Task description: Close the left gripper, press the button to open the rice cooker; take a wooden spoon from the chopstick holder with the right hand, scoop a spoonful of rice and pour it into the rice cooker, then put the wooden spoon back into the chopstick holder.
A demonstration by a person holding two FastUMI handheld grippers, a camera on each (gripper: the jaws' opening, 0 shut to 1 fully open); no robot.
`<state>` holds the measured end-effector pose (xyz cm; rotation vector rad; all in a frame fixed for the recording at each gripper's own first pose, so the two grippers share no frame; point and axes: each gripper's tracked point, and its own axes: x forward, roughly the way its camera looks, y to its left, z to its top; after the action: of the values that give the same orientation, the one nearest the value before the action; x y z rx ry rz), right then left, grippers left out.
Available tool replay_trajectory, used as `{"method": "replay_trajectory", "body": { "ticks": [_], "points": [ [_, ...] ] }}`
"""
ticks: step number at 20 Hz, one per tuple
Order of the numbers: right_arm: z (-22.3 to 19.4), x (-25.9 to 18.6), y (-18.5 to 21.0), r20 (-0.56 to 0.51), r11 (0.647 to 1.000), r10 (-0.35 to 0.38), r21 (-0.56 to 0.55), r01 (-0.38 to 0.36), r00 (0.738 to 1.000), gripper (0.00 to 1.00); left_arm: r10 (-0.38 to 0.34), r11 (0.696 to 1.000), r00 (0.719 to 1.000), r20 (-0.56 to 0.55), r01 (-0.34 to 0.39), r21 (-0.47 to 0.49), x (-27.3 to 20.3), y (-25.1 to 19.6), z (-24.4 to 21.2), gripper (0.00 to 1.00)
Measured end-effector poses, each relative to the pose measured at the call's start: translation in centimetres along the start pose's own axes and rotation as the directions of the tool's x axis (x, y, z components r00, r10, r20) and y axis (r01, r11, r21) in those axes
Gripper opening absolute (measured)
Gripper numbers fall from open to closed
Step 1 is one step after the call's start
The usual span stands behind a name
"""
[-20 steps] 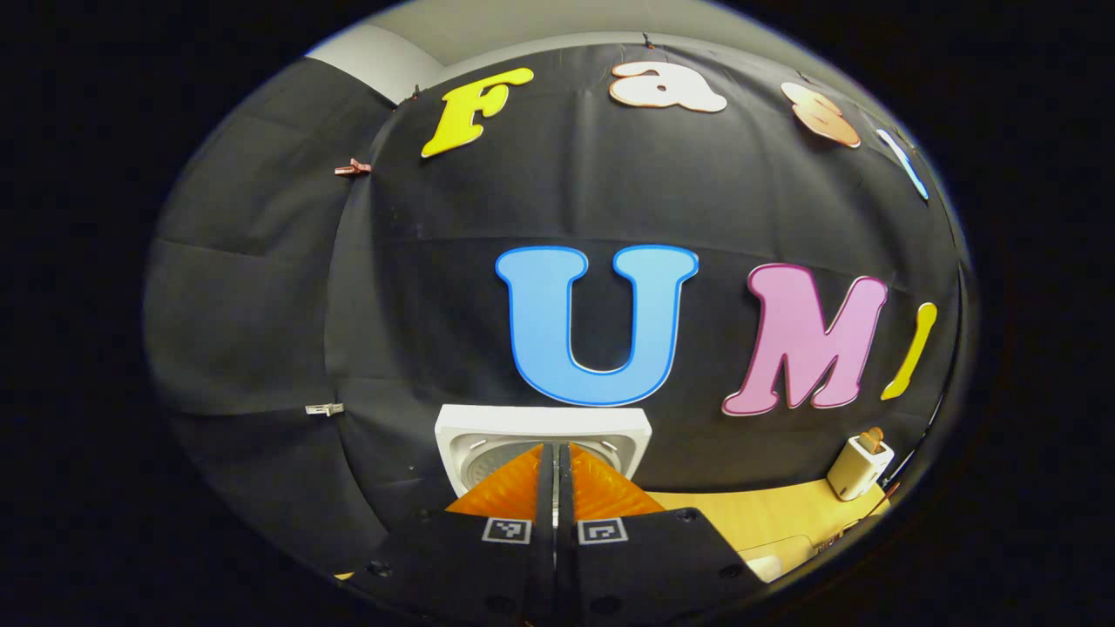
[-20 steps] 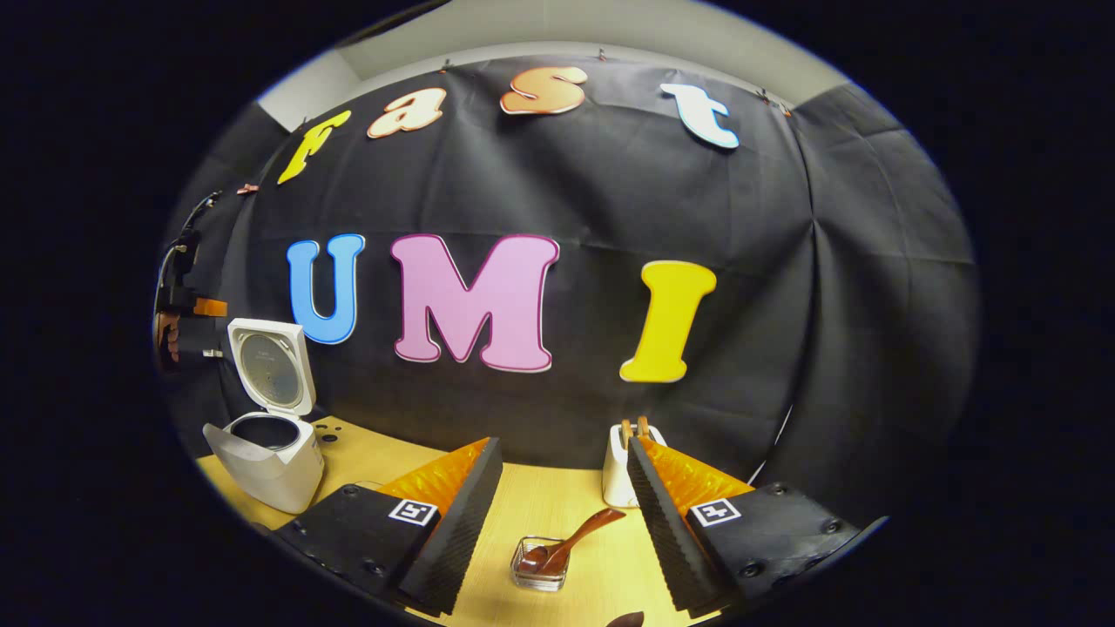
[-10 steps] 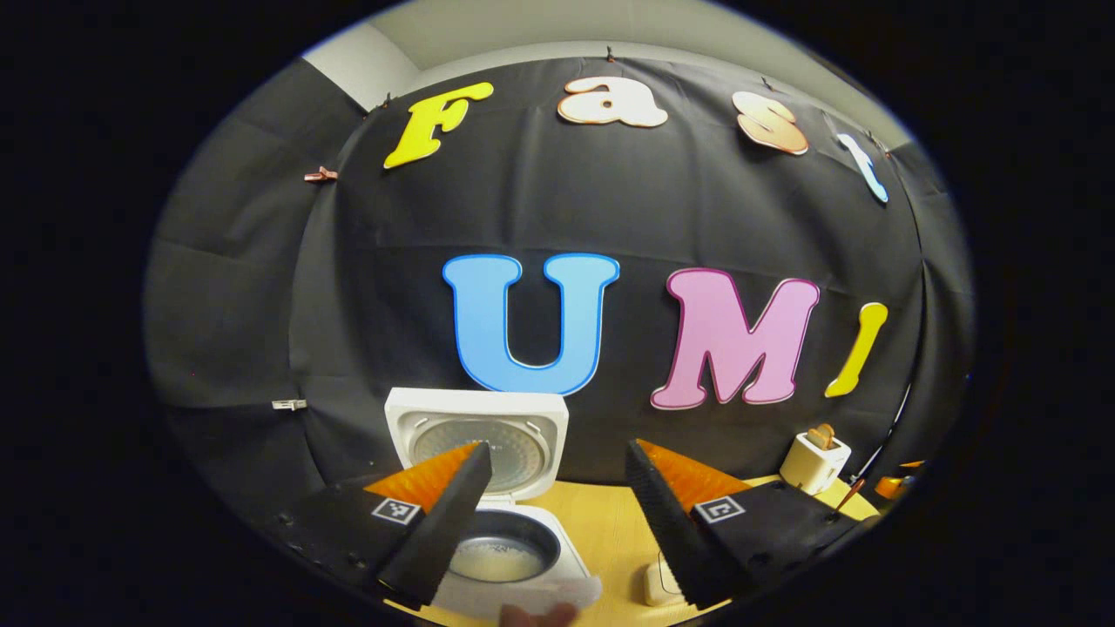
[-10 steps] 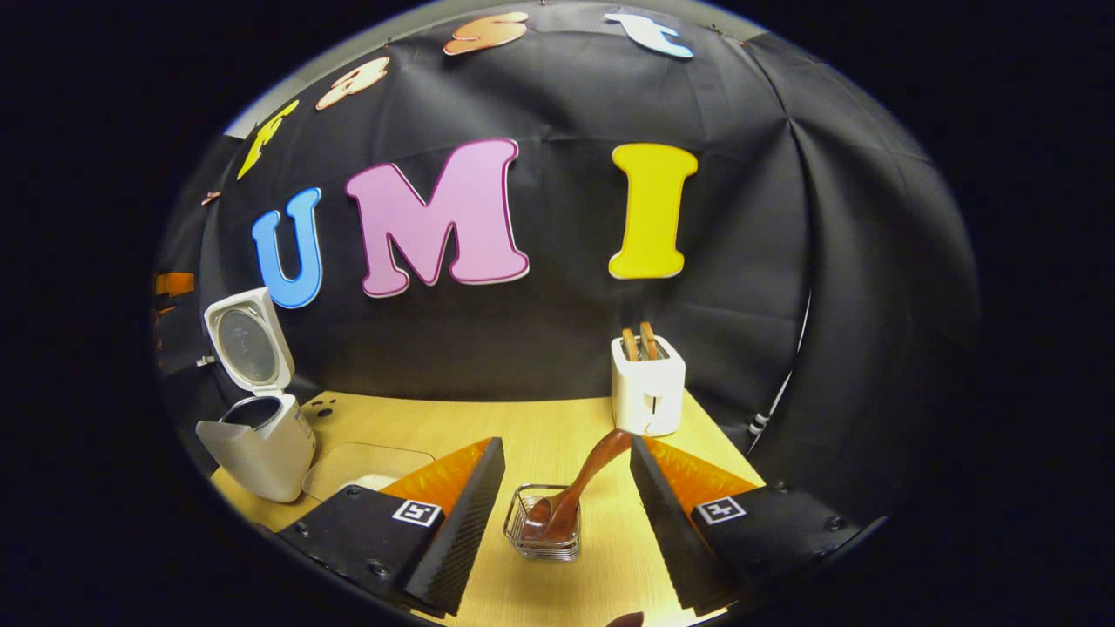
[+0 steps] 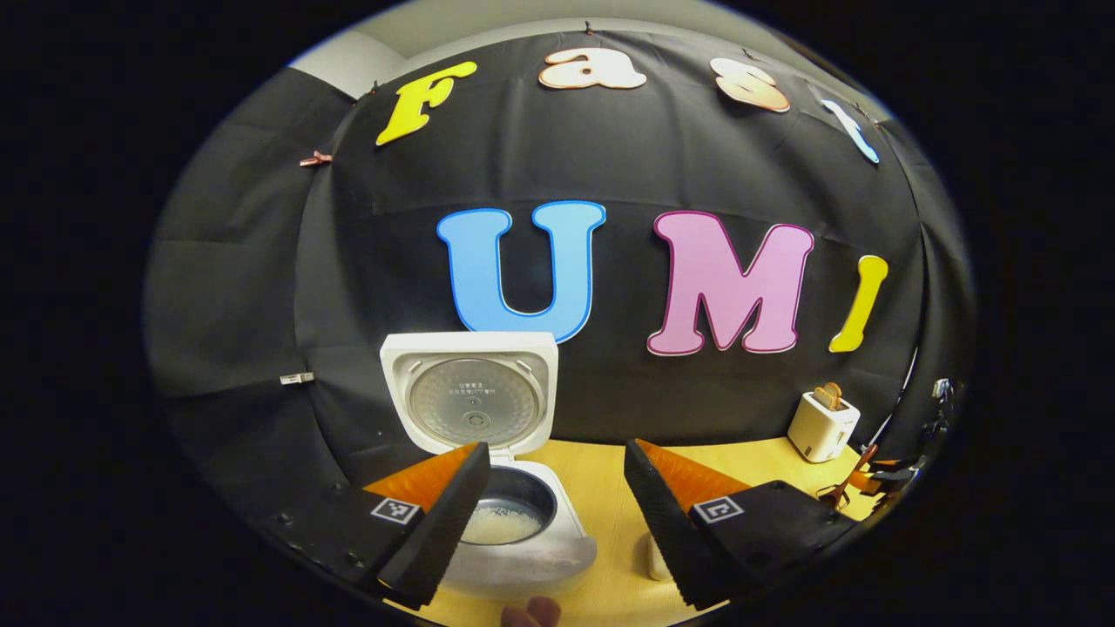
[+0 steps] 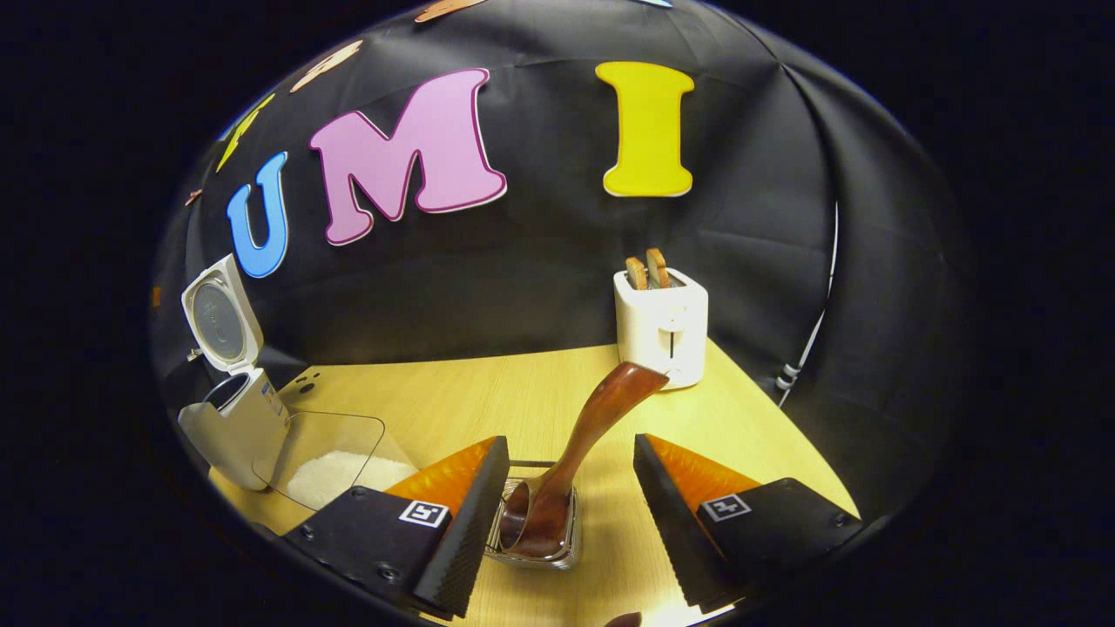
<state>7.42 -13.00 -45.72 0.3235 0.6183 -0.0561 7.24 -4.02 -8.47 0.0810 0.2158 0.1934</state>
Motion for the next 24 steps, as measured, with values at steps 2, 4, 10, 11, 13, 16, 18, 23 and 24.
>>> {"method": "replay_trajectory", "body": {
  "ticks": [2,4,10,11,13,16,18,23,24],
  "points": [
    [-0.5,1.1,0.3,-0.006,1.0,0.018,0.009,-0.018,1.0,0.88,0.012,1.0,1.0,-0.02,-0.012,0.005,0.3,0.2,-0.9,0.98],
    [-0.9,2.2,0.8,-0.013,0.999,0.034,0.018,-0.034,0.999,0.87,0.027,1.0,0.999,-0.034,-0.027,0.006,0.7,0.6,-1.4,0.98],
    [-1.2,4.4,0.9,-0.013,0.997,0.047,0.063,-0.046,0.999,0.77,0.051,0.999,0.996,-0.069,-0.052,-0.008,1.7,1.4,-2.7,0.97],
    [-0.8,4.4,0.8,-0.002,0.996,0.047,0.07,-0.047,0.999,0.75,0.049,0.999,0.996,-0.072,-0.05,-0.005,2.0,1.4,-2.8,0.98],
    [-0.7,4.4,1.0,-0.013,0.995,0.059,0.076,-0.058,0.998,0.7,0.052,0.999,0.996,-0.074,-0.052,0.005,2.2,1.5,-3.0,0.98],
    [-1.2,4.2,0.8,-0.037,0.993,0.065,0.097,-0.061,0.997,0.54,0.044,0.999,0.996,-0.072,-0.043,0.009,2.7,1.3,-2.8,0.98],
    [-0.8,3.9,1.0,-0.028,0.991,0.078,0.114,-0.074,0.997,0.36,0.036,0.999,0.997,-0.073,-0.035,0.015,3.0,1.1,-3.0,0.98],
    [-1.9,2.8,1.4,-0.054,0.991,0.091,0.105,-0.085,0.994,0.37,0.037,0.999,0.997,-0.07,-0.036,0.018,3.2,1.6,-2.8,0.98],
    [-2.0,2.6,1.6,-0.059,0.989,0.096,0.114,-0.089,0.994,0.33,0.037,0.999,0.997,-0.069,-0.036,0.02,3.2,1.7,-2.8,0.98]
  ]
}}
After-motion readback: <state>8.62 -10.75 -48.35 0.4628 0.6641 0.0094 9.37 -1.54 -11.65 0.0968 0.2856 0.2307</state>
